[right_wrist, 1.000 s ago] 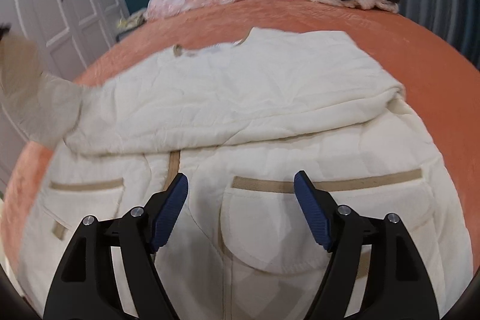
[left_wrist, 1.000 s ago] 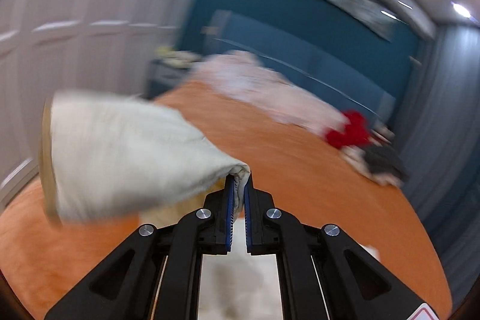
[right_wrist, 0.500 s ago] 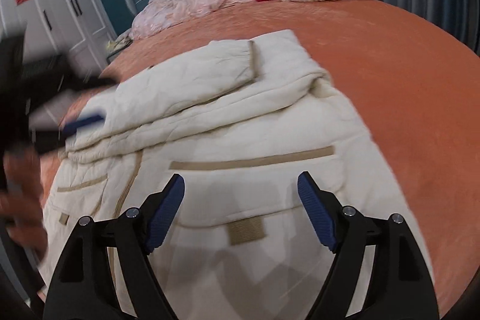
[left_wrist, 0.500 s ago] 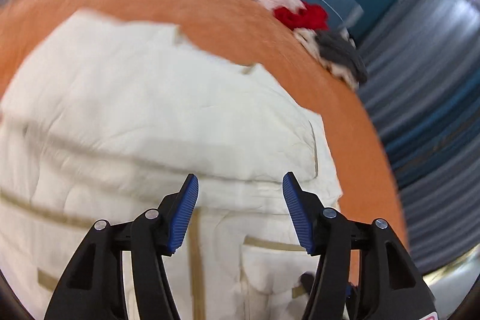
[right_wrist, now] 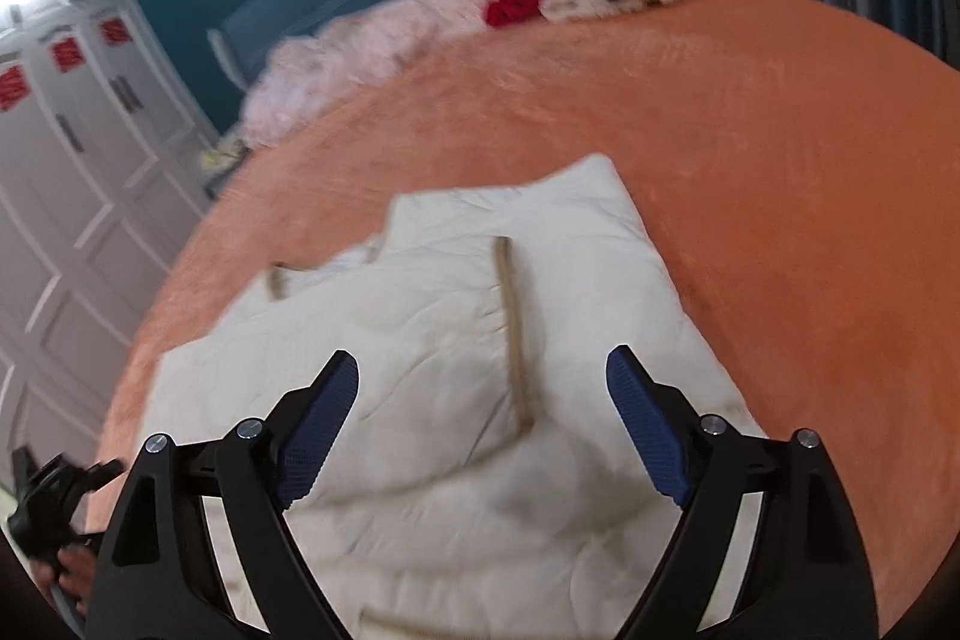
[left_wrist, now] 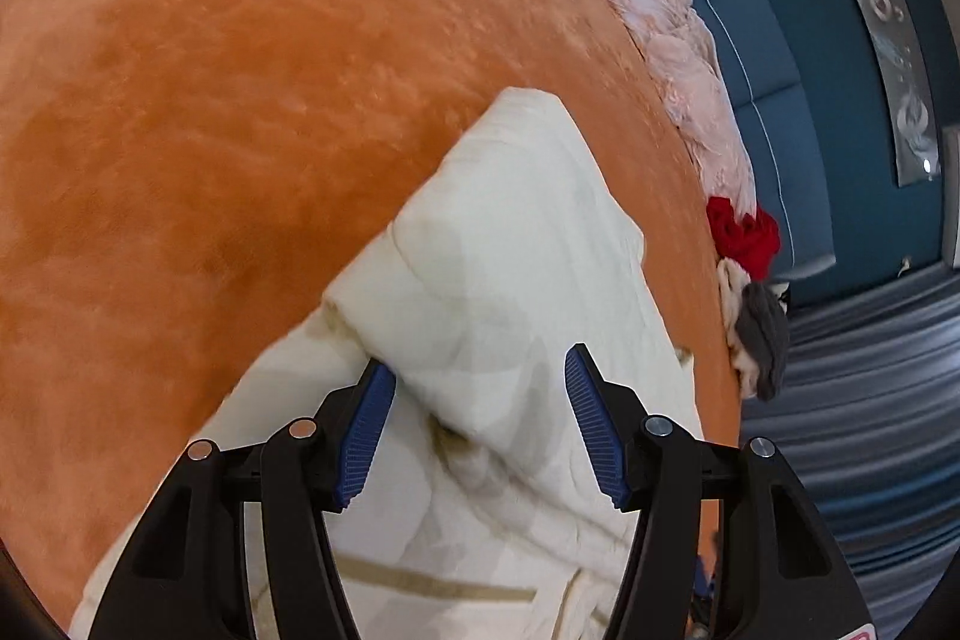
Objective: Fold large clothes
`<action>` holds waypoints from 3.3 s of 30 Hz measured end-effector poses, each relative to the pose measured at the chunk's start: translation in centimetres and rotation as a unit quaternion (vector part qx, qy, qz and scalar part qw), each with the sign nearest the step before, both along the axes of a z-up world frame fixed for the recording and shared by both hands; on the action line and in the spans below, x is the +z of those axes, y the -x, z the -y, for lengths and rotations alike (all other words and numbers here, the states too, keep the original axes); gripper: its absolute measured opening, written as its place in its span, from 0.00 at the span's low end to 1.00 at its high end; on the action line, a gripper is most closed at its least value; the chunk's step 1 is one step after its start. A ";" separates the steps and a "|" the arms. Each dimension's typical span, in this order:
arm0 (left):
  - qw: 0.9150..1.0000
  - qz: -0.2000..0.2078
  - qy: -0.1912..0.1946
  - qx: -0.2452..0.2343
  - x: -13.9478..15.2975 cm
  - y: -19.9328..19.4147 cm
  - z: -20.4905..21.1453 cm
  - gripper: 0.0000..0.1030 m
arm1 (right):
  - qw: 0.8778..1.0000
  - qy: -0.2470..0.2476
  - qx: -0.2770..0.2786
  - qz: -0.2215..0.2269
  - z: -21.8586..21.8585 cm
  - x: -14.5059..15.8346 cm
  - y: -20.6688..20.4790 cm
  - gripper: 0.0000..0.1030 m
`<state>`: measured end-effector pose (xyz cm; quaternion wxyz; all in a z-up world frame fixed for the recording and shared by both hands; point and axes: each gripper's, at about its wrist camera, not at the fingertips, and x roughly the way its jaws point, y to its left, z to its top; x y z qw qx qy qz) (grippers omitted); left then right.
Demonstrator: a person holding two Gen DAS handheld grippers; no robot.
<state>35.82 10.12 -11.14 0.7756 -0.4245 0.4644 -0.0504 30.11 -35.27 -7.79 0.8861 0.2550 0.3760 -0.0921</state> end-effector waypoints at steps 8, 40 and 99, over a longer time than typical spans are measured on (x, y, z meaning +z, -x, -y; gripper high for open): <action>0.994 0.032 -0.097 -0.027 2.0 -1.8 0.3 0.10 | 0.997 -0.050 0.038 0.051 -0.6 2.4 -0.1 0.02; 0.942 0.095 -0.304 -0.104 3.0 1.8 3.5 0.22 | 0.995 0.097 0.007 0.015 -1.6 1.8 7.1 0.43; 0.909 0.125 -0.349 -0.191 0.8 -3.6 14.5 0.42 | 0.984 0.098 0.152 0.005 -9.6 -1.7 -4.0 0.51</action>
